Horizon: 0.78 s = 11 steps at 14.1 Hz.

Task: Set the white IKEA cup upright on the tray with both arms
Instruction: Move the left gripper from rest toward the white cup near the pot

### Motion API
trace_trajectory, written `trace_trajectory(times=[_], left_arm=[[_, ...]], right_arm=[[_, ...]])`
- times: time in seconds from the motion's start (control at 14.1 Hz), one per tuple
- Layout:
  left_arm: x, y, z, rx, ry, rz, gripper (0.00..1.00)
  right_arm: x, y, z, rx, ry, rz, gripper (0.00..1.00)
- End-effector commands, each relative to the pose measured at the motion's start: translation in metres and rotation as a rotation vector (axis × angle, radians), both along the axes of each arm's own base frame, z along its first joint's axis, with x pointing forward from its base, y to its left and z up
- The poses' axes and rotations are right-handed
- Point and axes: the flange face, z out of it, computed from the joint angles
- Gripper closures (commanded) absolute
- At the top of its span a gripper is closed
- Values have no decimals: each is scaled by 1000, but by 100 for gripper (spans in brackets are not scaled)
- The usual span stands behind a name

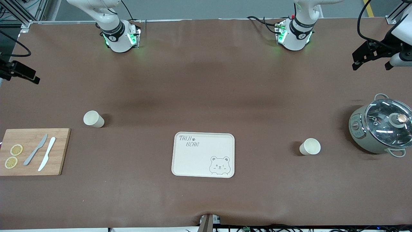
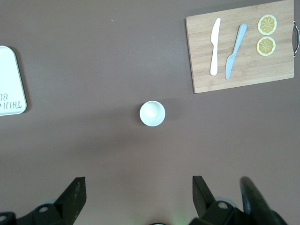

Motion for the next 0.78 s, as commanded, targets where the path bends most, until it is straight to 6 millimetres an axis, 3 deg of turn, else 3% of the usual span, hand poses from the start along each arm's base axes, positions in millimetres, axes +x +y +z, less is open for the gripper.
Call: trace_trajectory(times=[0.0,0.35,0.57,0.71], left_arm=[[3,3,9,10,-16,-1,0],[24,16,0,10,-5,33,0],[39,47,-25,-1,41,90,0],[59,49,-60,-7,75,93,0]], right_arm=[[0,-4,2,-13,2,-13,0],[0,-4,2,-13,2,-15,0],[2,-6,-1,-7,9,-17,0],[2,-8,-1,-7,7,-22,0]])
